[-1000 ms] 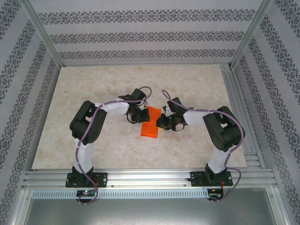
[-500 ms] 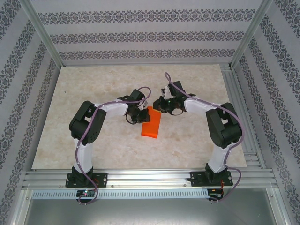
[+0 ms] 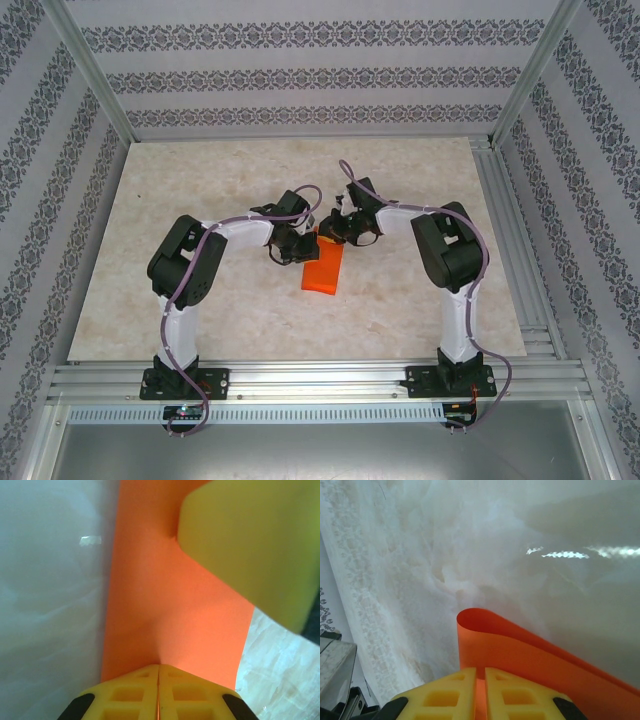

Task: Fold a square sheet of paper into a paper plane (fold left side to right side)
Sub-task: Hold the square sheet of paper at the center of the table, then first fold the square sheet of paper in half at the center of the table.

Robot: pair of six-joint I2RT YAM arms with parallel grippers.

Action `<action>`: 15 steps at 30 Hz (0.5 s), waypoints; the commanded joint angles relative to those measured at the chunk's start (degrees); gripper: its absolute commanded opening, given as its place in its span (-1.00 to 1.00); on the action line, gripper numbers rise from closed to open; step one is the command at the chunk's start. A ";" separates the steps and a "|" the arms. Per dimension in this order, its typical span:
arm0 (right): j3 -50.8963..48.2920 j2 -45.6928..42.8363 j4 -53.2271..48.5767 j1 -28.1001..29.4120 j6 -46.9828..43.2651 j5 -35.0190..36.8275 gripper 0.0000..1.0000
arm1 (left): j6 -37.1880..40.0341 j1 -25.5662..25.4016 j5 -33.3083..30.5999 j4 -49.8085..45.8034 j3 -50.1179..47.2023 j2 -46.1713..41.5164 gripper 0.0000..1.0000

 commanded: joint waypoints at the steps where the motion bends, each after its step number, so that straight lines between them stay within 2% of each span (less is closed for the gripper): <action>1: 1.49 1.31 1.99 0.84 0.28 -0.87 -0.74 | 0.59 -0.05 -2.59 -2.03 -1.74 1.90 -0.80; 9: 3.27 3.12 -6.26 1.22 -2.90 5.41 -0.74 | 1.39 -0.75 -2.53 -2.29 -2.83 0.94 -0.80; 15: 3.53 4.02 -9.59 1.18 -4.49 8.36 -0.76 | 1.96 -1.69 -1.92 -1.15 -7.41 -2.47 -0.80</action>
